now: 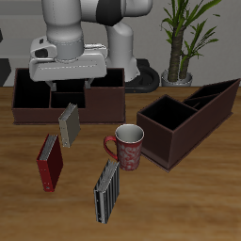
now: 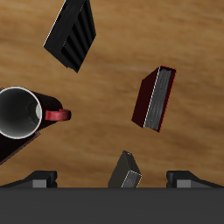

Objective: Place the red book into the left desk caddy's front compartment

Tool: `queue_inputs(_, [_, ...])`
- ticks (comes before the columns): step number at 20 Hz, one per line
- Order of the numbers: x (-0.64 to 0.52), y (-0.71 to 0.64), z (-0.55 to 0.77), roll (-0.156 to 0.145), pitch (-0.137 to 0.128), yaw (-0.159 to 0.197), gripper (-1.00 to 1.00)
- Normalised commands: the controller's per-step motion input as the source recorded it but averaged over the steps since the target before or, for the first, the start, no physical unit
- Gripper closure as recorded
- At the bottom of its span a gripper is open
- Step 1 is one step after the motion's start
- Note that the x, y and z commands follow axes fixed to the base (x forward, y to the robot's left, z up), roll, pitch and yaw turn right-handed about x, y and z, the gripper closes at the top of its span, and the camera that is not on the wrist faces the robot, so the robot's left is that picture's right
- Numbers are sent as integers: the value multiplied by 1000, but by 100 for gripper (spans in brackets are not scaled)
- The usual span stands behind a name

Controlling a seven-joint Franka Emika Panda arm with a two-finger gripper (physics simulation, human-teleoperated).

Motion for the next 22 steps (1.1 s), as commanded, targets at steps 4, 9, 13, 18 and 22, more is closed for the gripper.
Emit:
queue_inputs(4, [316, -443, 4, -45, -63, 12, -100])
queue_inputs(9, [256, -366, 50, -31, -49, 11, -100])
queue_inputs(13, [219, -182, 26, -7, -69, 3, -100])
queue_inputs(18, [222, -100, -161, 18, -52, -2, -100])
queue_inputs(22, [207, -57, -290, 5, 13, -16, -100])
